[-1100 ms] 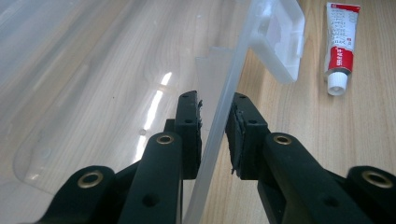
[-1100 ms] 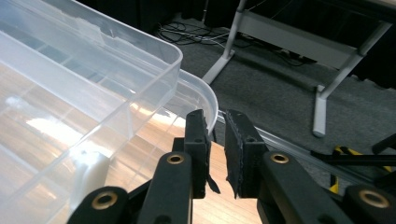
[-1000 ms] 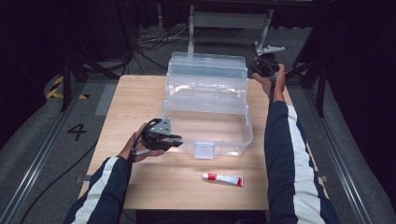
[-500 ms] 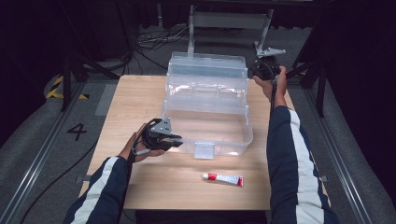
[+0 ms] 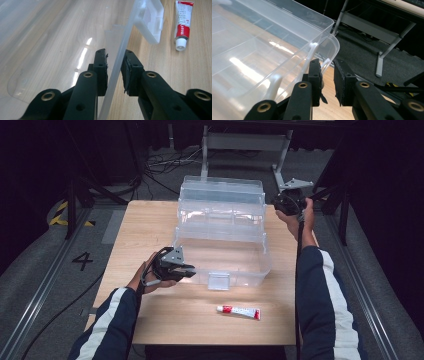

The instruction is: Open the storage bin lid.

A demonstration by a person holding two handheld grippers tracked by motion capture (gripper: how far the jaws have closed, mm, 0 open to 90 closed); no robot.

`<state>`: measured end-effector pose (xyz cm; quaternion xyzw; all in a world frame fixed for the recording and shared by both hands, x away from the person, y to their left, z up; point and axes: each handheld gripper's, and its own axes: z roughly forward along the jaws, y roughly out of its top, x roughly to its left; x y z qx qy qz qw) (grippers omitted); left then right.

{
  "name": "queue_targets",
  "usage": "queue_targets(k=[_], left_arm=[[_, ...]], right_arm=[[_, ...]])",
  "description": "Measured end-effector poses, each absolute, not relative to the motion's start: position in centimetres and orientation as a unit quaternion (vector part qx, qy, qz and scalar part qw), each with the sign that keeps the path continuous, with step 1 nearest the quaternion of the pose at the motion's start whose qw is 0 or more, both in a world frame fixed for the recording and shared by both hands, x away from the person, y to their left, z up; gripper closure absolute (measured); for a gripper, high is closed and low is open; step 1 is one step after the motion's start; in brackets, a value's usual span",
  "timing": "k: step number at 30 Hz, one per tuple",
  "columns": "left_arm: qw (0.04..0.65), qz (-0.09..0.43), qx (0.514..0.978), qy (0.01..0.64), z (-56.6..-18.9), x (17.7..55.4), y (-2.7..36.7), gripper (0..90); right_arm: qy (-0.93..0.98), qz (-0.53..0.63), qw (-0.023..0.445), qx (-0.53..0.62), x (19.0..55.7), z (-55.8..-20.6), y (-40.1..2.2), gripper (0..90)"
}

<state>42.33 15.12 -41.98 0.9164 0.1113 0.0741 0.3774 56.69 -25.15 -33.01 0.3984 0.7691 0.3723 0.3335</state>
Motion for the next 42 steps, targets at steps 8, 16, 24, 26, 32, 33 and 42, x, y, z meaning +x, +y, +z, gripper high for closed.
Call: queue_targets(k=[8,16,24,26,32,33,42], left_arm=[[0.377,0.073,0.916,0.115,-42.0,42.3,15.1,75.5],[0.377,0.077,0.916,0.116,-42.0,42.2,15.1,74.9],[0.377,0.078,0.916,0.116,-42.0,42.2,15.1,74.8],[0.377,0.079,0.915,0.117,-42.0,42.2,15.0,74.7],[0.377,0.078,0.915,0.117,-42.0,42.2,15.1,74.5],[0.377,0.079,0.915,0.117,-42.0,42.2,15.1,74.5],[0.378,0.079,0.915,0.117,-42.0,42.2,15.1,74.5]], right_arm=[[0.778,0.373,0.332,0.382,54.4,-33.0,-25.6,76.1],[0.79,0.372,0.328,0.36,51.8,-33.2,-25.9,75.5],[0.8,0.378,0.319,0.339,49.2,-33.6,-26.6,74.7],[0.8,0.383,0.314,0.339,48.7,-33.6,-26.9,74.6],[0.807,0.385,0.308,0.325,47.1,-33.8,-27.1,74.4],[0.808,0.385,0.309,0.321,46.7,-33.9,-27.1,74.3],[0.825,0.387,0.292,0.291,44.0,-34.6,-26.9,73.0]])
